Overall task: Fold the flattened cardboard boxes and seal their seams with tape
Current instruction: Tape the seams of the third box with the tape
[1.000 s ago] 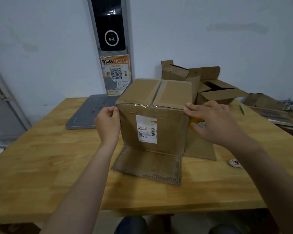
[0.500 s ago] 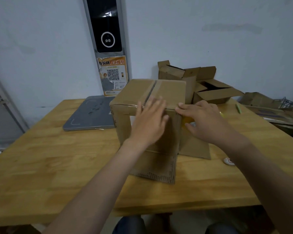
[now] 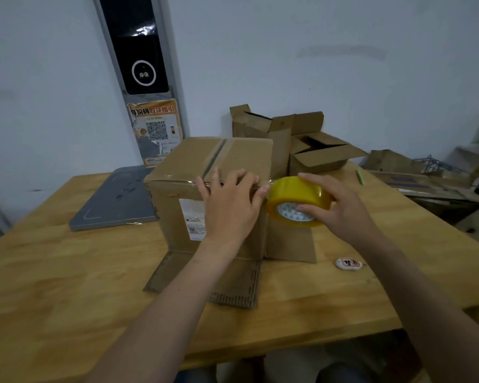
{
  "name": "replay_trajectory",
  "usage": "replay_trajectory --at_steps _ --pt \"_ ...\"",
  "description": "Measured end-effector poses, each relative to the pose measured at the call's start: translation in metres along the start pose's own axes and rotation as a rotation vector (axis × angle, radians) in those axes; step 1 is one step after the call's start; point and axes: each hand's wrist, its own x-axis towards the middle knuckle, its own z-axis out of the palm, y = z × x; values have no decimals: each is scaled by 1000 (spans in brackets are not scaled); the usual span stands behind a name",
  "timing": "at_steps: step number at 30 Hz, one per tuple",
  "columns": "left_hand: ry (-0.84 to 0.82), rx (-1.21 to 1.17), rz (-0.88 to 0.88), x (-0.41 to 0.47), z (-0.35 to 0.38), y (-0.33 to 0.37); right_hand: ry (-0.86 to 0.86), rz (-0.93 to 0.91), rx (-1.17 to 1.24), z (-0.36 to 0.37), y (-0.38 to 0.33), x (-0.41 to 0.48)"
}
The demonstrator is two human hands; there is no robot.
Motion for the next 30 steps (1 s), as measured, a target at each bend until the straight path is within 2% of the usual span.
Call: replay_trajectory --at_steps 4,8,13,19,22,30 --pt "-16 40 -33 5 4 7 -77 -52 -190 -9 3 12" --pt "6 73 -41 6 8 10 -139 -30 -315 -16 10 14" --pt "24 87 -67 8 11 12 -150 -15 -438 -7 8 8" --pt "99 -17 18 -4 0 -15 -194 -24 -382 2 -7 3" --pt "52 -159 91 -4 -13 -47 -289 -48 -347 12 -23 -3" --pt "-66 -369 100 -6 -55 -118 -413 -201 -360 57 -77 -7"
